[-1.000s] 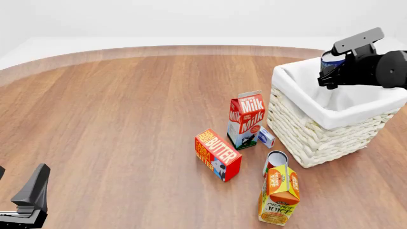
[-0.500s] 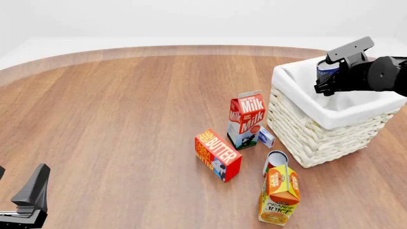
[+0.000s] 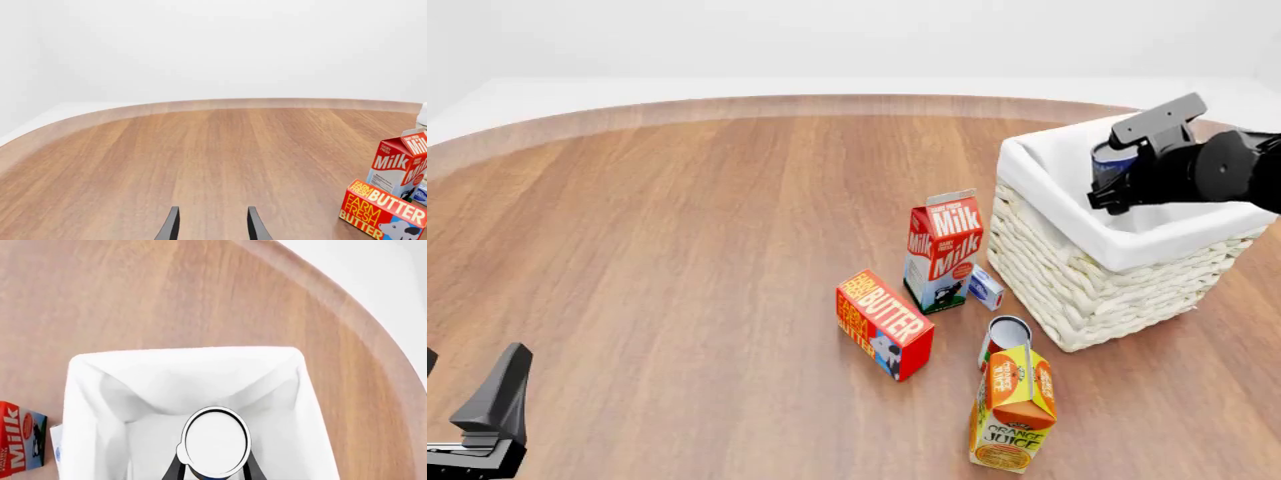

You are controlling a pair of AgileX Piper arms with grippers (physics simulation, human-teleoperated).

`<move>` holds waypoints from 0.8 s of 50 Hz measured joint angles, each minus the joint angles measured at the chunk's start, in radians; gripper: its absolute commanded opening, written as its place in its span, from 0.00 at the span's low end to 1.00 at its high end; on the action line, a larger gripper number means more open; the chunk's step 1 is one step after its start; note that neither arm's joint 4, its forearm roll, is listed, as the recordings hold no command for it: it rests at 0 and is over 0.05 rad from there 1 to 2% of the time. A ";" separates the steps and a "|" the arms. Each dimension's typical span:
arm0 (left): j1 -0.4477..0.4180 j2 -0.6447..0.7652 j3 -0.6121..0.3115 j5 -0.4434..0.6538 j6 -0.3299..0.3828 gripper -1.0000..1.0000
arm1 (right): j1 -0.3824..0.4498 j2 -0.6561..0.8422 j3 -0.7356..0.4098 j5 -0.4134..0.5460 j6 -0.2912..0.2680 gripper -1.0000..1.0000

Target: Pick up the alphabet soup, and put it in the basket.

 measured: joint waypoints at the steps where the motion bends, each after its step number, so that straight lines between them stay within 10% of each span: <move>1: 0.000 0.000 0.000 0.000 0.000 1.00 | -0.001 0.001 0.001 0.000 -0.001 0.00; 37: 0.000 0.000 0.000 0.000 0.000 1.00 | -0.033 0.034 0.018 -0.020 -0.022 0.00; 38: 0.000 0.000 0.000 0.000 0.000 1.00 | -0.035 0.034 0.018 -0.020 -0.023 1.00; 40: 0.000 0.000 0.000 0.000 0.000 1.00 | -0.039 0.035 0.015 -0.023 -0.021 1.00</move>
